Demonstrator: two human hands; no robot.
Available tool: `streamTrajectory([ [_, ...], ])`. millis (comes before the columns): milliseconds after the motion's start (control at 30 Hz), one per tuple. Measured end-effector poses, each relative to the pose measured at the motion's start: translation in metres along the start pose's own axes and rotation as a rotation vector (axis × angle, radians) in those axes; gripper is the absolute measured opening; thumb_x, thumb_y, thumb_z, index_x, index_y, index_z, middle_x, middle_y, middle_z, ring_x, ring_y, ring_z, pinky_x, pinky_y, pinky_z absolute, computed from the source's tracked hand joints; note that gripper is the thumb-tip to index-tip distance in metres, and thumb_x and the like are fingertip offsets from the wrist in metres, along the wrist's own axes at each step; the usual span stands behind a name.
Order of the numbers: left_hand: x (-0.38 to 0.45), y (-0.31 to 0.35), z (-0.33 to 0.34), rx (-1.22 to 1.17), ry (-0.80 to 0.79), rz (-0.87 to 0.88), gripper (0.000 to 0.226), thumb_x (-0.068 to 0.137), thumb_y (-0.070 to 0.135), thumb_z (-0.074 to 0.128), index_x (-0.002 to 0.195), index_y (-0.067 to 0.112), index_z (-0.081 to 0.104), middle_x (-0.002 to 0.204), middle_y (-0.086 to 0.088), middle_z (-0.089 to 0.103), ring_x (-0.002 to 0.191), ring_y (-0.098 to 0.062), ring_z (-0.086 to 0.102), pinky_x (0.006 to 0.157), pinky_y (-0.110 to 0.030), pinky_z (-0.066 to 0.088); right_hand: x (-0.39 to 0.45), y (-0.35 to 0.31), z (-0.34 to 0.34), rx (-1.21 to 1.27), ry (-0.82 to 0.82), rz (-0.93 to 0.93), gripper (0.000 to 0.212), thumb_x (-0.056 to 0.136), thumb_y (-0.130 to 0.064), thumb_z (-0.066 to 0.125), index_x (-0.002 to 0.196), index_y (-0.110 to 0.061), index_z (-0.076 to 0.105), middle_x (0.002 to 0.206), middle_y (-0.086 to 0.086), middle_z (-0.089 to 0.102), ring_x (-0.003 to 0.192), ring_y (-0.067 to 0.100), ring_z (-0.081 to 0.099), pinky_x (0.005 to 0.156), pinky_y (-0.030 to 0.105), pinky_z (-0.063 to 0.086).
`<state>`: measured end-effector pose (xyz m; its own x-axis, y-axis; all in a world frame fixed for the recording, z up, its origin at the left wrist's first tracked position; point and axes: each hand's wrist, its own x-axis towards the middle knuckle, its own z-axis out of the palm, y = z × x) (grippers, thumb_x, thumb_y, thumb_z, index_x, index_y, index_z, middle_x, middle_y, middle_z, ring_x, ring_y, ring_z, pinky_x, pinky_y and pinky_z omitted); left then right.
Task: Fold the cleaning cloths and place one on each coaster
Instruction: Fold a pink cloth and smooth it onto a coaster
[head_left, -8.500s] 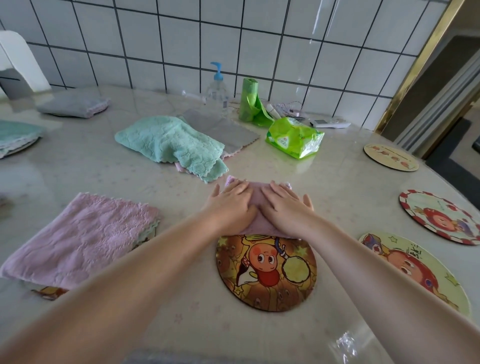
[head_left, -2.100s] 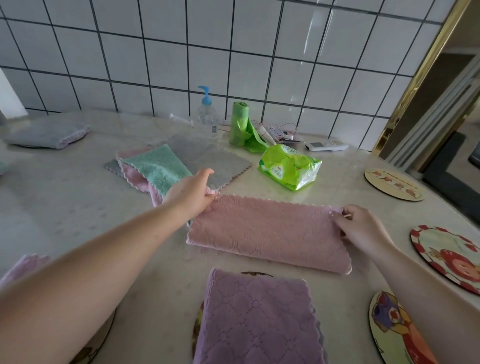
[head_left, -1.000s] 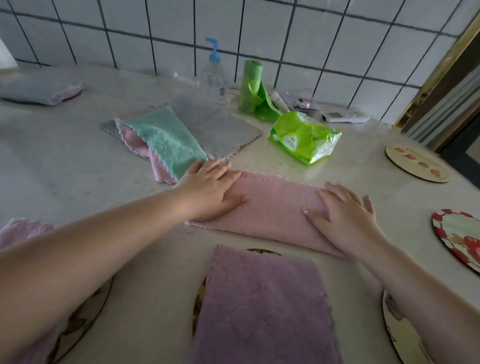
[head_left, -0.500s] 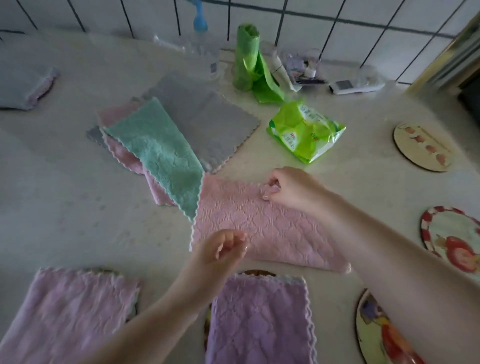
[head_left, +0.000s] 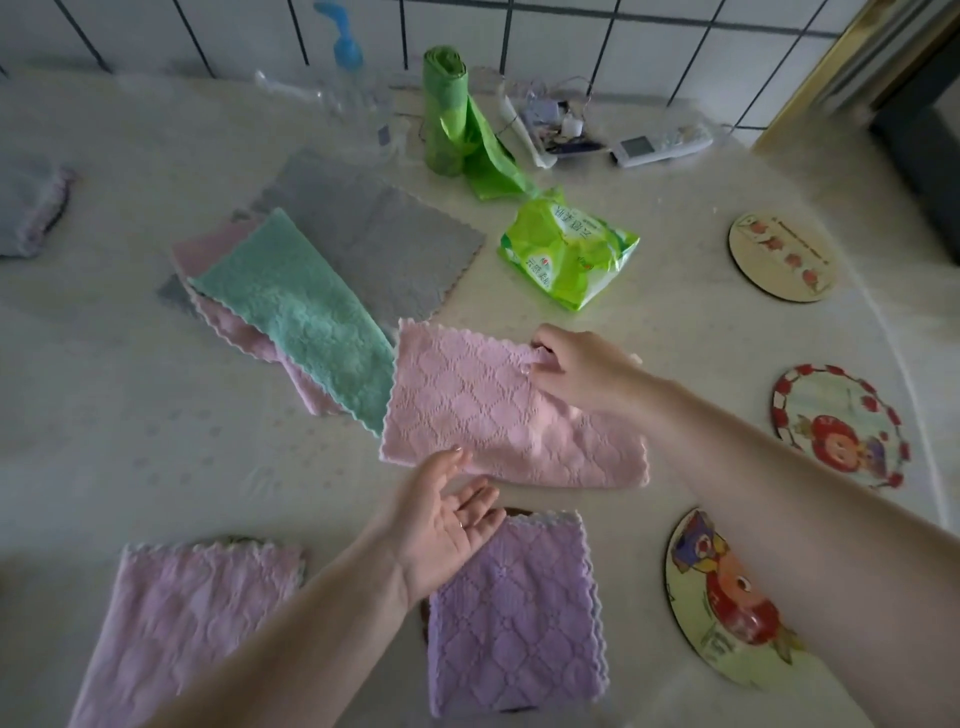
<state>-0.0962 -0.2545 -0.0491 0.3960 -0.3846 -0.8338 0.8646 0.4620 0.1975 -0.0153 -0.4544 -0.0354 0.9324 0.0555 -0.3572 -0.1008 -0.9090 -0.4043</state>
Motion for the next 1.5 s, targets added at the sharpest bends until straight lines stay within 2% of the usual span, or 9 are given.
streamTrajectory([
  [333, 0.02, -0.027, 0.07, 0.123, -0.027, 0.309, 0.013, 0.091, 0.016, 0.054, 0.103, 0.017, 0.059, 0.095, -0.009, 0.068, 0.077, -0.021, 0.062, 0.061, -0.031, 0.049, -0.044, 0.038, -0.031, 0.654, 0.184, 0.126, 0.029, 0.09, -0.031, 0.053, 0.066, -0.024, 0.04, 0.063, -0.01, 0.037, 0.06, 0.009, 0.036, 0.062, 0.03, 0.031],
  [467, 0.025, -0.028, 0.112, 0.327, 0.003, 0.539, 0.038, 0.09, 0.001, 0.052, 0.123, 0.018, 0.052, 0.095, -0.003, 0.066, 0.073, -0.009, 0.065, 0.064, -0.025, 0.054, -0.06, 0.076, -0.054, 0.73, 0.208, 0.168, 0.016, 0.089, -0.029, 0.056, 0.075, -0.024, 0.051, 0.068, -0.008, 0.049, 0.066, 0.011, 0.047, 0.063, 0.03, 0.036],
  [633, 0.014, -0.023, 0.171, 0.754, 0.013, 0.808, 0.073, 0.072, 0.018, 0.064, 0.139, 0.021, 0.038, 0.135, -0.003, 0.05, 0.119, -0.015, 0.051, 0.102, -0.039, 0.043, -0.074, 0.11, -0.103, 0.87, 0.217, 0.121, 0.008, 0.09, -0.025, 0.054, 0.086, -0.019, 0.055, 0.085, -0.001, 0.059, 0.087, 0.017, 0.056, 0.075, 0.035, 0.043],
  [700, 0.013, -0.025, 0.183, 0.783, -0.067, 0.799, 0.079, 0.076, 0.017, 0.069, 0.143, 0.027, 0.03, 0.143, 0.005, 0.041, 0.122, -0.011, 0.048, 0.095, -0.036, 0.048, -0.083, 0.122, -0.118, 0.929, 0.201, 0.099, 0.008, 0.092, -0.027, 0.052, 0.088, -0.02, 0.055, 0.091, 0.0, 0.061, 0.089, 0.017, 0.058, 0.079, 0.035, 0.046],
  [833, 0.028, -0.055, 0.182, 0.725, -0.087, 0.614, 0.066, 0.089, 0.004, 0.056, 0.138, 0.04, 0.031, 0.121, 0.008, 0.059, 0.084, -0.001, 0.063, 0.056, -0.022, 0.052, -0.099, 0.154, -0.106, 0.962, 0.079, 0.268, 0.018, 0.092, -0.031, 0.051, 0.104, -0.018, 0.053, 0.103, 0.005, 0.064, 0.092, 0.022, 0.063, 0.079, 0.037, 0.052],
  [1033, 0.059, -0.12, 0.147, 0.731, 0.102, 0.444, 0.055, 0.089, -0.007, 0.043, 0.118, 0.039, 0.051, 0.08, -0.001, 0.069, 0.077, -0.022, 0.058, 0.072, -0.034, 0.041, -0.144, 0.189, -0.049, 0.984, -0.186, 0.492, 0.014, 0.094, -0.025, 0.046, 0.096, -0.016, 0.057, 0.079, 0.008, 0.054, 0.065, 0.021, 0.049, 0.059, 0.034, 0.037],
  [1133, 0.056, -0.138, 0.133, 0.775, 0.162, 0.425, 0.037, 0.092, -0.001, 0.045, 0.117, 0.022, 0.06, 0.091, -0.006, 0.065, 0.085, -0.023, 0.055, 0.077, -0.034, 0.04, -0.164, 0.203, -0.032, 1.024, -0.232, 0.475, 0.014, 0.093, -0.025, 0.047, 0.096, -0.019, 0.059, 0.089, 0.007, 0.057, 0.078, 0.022, 0.056, 0.071, 0.039, 0.05],
  [1300, 0.043, -0.159, 0.12, 0.878, 0.141, 0.416, 0.02, 0.092, 0.018, 0.055, 0.098, 0.034, 0.065, 0.11, 0.005, 0.065, 0.105, -0.013, 0.058, 0.096, -0.035, 0.046, -0.187, 0.216, -0.014, 0.838, -0.198, 0.301, 0.049, 0.091, -0.035, 0.055, 0.135, -0.035, 0.035, 0.116, -0.002, 0.06, 0.101, 0.015, 0.06, 0.09, 0.037, 0.051],
  [1500, 0.033, -0.173, 0.119, 0.956, 0.152, 0.508, 0.022, 0.092, 0.02, 0.055, 0.106, 0.036, 0.061, 0.107, 0.005, 0.066, 0.097, -0.011, 0.062, 0.078, -0.02, 0.047, -0.204, 0.219, -0.008, 0.866, -0.138, 0.135, 0.048, 0.094, -0.023, 0.053, 0.124, -0.055, 0.034, 0.065, 0.002, 0.056, 0.061, 0.013, 0.055, 0.058, 0.027, 0.043],
])
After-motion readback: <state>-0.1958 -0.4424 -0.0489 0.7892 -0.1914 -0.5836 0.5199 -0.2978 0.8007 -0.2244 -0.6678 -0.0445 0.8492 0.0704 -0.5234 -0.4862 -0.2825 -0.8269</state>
